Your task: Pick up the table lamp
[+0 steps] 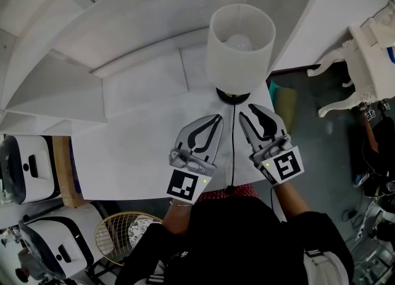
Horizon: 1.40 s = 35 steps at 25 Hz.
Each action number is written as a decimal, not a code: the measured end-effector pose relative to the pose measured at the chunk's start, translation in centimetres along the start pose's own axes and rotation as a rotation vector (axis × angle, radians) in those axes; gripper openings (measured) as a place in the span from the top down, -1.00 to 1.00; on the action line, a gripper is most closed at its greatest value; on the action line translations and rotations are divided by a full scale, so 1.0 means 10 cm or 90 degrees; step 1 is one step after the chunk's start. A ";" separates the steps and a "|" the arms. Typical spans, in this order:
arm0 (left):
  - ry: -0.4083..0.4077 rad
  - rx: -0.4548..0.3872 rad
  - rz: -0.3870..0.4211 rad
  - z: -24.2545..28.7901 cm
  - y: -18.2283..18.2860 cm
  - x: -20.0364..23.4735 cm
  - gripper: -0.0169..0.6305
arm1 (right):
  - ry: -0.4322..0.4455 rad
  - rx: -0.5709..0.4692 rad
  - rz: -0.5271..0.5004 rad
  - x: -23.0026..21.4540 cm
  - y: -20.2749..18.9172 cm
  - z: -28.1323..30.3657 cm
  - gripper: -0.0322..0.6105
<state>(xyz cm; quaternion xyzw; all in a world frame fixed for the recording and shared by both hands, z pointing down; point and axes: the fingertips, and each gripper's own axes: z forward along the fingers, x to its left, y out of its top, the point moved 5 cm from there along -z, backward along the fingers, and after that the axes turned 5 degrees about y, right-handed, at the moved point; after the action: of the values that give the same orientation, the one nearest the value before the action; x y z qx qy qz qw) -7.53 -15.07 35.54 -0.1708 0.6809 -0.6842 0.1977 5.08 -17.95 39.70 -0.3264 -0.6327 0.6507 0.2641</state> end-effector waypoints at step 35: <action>0.006 0.027 -0.034 0.06 -0.32 0.22 0.91 | -0.049 0.026 -0.002 -0.31 -0.43 0.43 0.44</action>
<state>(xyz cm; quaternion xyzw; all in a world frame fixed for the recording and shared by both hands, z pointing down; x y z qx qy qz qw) -9.24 -16.73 38.63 -0.1814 0.6625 -0.7042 0.1798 3.52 -22.91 44.16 -0.2946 -0.6293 0.6753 0.2471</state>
